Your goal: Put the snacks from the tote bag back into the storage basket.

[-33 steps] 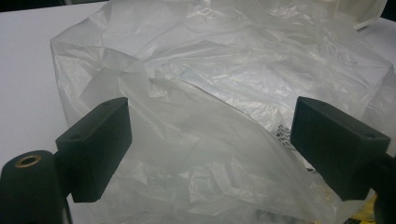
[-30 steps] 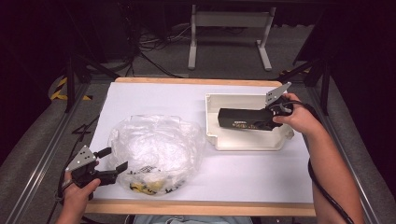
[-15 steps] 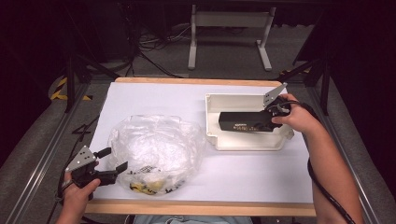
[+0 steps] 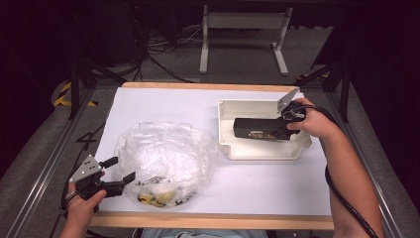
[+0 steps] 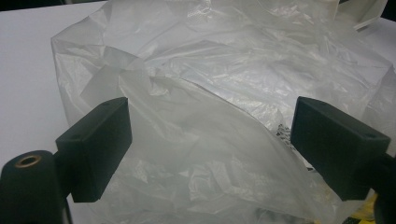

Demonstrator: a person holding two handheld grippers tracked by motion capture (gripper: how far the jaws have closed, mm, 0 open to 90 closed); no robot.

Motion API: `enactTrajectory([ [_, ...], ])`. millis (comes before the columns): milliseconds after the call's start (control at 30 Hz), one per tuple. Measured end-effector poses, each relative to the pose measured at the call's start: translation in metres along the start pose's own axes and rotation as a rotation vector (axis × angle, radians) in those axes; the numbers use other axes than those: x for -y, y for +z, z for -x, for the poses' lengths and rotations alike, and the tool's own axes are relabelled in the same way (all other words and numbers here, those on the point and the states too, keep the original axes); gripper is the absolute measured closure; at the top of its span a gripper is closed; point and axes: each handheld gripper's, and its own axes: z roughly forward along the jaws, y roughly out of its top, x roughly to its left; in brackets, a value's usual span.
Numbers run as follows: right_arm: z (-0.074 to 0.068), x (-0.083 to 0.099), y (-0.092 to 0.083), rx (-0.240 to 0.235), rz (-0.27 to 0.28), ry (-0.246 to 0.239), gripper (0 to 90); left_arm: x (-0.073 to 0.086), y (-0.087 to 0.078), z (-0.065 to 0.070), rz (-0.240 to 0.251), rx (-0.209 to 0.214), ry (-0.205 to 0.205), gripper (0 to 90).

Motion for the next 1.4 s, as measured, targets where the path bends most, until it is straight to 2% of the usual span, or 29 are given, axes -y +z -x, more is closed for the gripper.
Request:
enactTrajectory([
  [233,0.002,0.001,0.006,-0.018,-0.036,-0.016,41.8,0.000,0.000,0.000,0.000,-0.001,-0.002,13.7],
  [300,0.003,0.001,0.008,-0.018,-0.033,-0.034,41.8,0.000,0.000,0.000,-0.001,-0.001,-0.001,13.7],
  [333,0.004,0.000,0.009,-0.008,-0.050,-0.075,41.8,0.000,0.000,0.000,0.000,-0.001,-0.002,13.7],
  [467,0.005,-0.003,0.011,-0.016,-0.065,-0.080,41.9,0.001,-0.001,0.000,-0.002,-0.004,-0.005,13.6],
  [667,0.009,-0.004,0.016,-0.012,-0.074,-0.128,41.7,0.003,-0.004,0.000,0.003,-0.007,-0.016,13.6],
  [833,0.011,-0.005,0.017,-0.017,-0.083,-0.132,41.6,0.004,-0.006,0.000,0.007,-0.010,-0.025,13.6],
  [1267,0.017,-0.005,0.020,-0.005,-0.120,-0.183,41.4,0.007,-0.011,0.002,0.005,-0.033,-0.023,13.6],
  [1400,0.017,-0.007,0.020,-0.004,-0.138,-0.223,41.4,0.007,-0.012,0.002,0.004,-0.034,-0.021,13.6],
])
